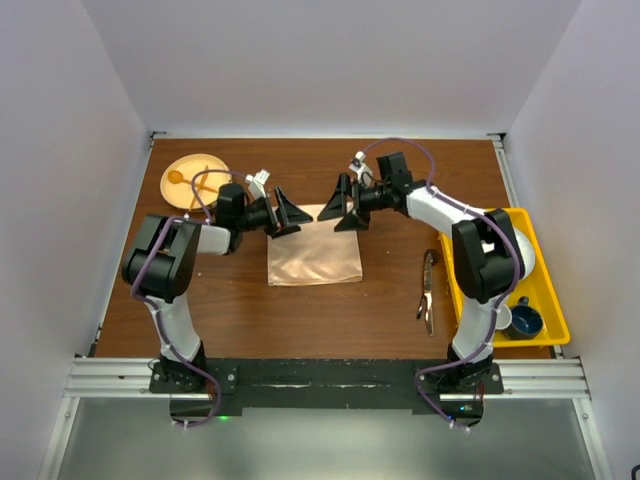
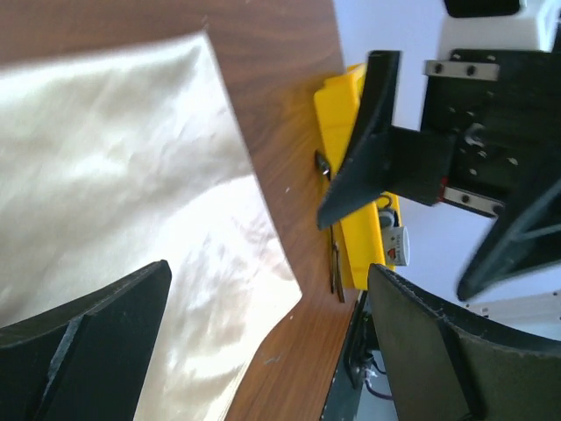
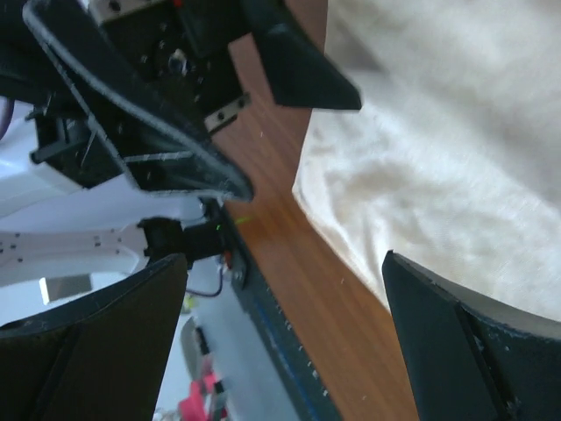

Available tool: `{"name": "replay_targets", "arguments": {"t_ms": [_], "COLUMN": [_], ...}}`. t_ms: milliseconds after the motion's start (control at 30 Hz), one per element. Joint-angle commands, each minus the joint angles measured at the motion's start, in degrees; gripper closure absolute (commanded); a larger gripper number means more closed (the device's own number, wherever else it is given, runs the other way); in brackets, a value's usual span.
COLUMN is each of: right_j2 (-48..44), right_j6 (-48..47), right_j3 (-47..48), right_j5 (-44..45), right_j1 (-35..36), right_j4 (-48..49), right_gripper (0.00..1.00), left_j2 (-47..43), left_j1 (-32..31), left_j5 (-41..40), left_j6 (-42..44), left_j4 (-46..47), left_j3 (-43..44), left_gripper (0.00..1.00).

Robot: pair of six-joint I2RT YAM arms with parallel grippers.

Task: Fold the napkin into a case and place the utensils inside
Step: Smooth out the square-folded napkin at the center of the board.

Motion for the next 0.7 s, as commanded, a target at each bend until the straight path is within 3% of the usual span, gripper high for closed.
{"name": "replay_targets", "arguments": {"t_ms": [0, 133, 333, 567, 667], "right_j2": [-0.77, 0.72, 2.92, 6.79, 5.39], "right_j6": [7.92, 8.19, -0.06, -15.59, -16.43], "right_j3": [-7.38, -11.95, -15.47, -11.01, -9.77], "right_j5": [-3.38, -4.26, -3.91, -1.79, -4.51], "right_j1": [1.33, 1.86, 1.24, -3.24, -2.72], "right_j4": [6.45, 7.34, 1.46, -13.28, -15.16], "right_gripper": [0.02, 0.02, 0.02, 0.02, 0.02], "left_j2": [1.61, 3.02, 3.9, 3.46, 3.72], "left_j1": [-0.01, 0.07, 0.34, 1.39, 1.31], "left_j5": [-1.84, -3.51, -5.96, -8.35, -8.0], "left_j6": [-0.82, 0.31, 3.75, 4.72, 4.63], "left_j4": [0.3, -3.02, -9.45, -12.18, -11.48], "left_j3": [-1.88, -1.88, -1.79, -3.64, -3.55], "left_gripper": [0.0, 0.0, 0.0, 0.0, 0.0]}}
